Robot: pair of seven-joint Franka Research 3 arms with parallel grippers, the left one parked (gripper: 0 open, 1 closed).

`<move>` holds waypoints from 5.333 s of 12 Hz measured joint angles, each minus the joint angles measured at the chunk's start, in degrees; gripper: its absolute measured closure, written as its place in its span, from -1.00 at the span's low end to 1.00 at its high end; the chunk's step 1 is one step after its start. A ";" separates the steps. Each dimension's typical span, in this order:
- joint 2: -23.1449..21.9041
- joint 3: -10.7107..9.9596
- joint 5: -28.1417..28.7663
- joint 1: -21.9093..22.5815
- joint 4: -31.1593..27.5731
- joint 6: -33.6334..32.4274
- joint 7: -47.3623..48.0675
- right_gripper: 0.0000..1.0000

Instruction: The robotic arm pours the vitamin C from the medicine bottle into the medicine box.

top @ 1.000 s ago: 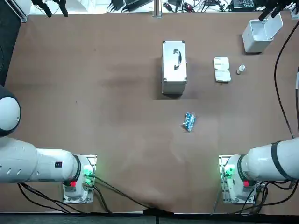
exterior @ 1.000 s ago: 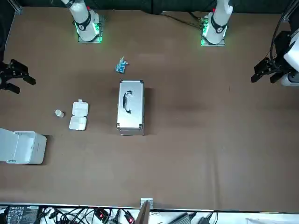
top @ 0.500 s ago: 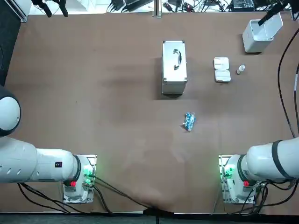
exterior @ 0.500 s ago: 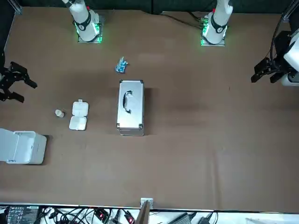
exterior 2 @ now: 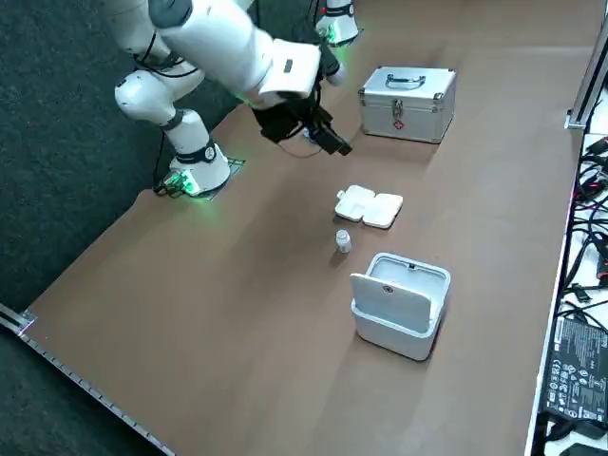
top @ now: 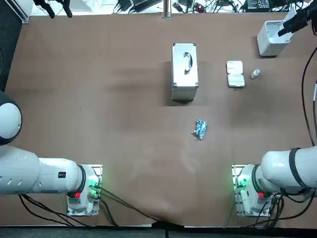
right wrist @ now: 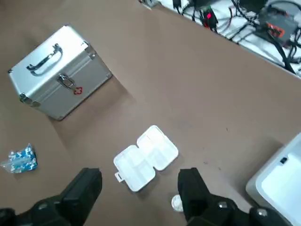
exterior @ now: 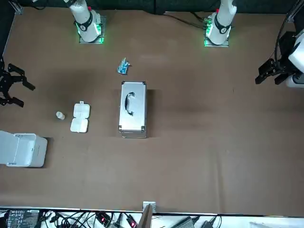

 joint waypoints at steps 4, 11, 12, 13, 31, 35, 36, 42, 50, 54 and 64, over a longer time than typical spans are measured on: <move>0.38 -0.05 8.56 -4.79 -5.21 0.18 -14.79 -1.00; 10.50 -0.04 16.24 -10.81 -8.04 -1.53 -40.13 -1.00; 11.73 -0.04 16.67 -11.34 -8.02 -1.83 -41.94 -1.00; 12.84 -0.04 17.40 -11.84 -8.03 -2.50 -43.98 -1.00; 30.41 0.11 31.20 -15.92 -6.37 -3.72 -65.00 -1.00; 33.36 0.27 33.09 -15.93 -3.80 -3.77 -66.61 -1.00; 33.88 0.35 33.78 -15.94 -3.57 -3.82 -66.82 -1.00; 36.16 2.01 35.74 -15.94 -2.15 -4.47 -68.66 -1.00; 38.64 2.19 35.77 -16.65 -1.22 -4.79 -70.75 -1.00; 39.56 3.27 36.22 -16.81 -0.35 -4.92 -70.88 -1.00; 41.42 3.52 37.80 -16.88 0.21 -6.86 -71.51 -0.99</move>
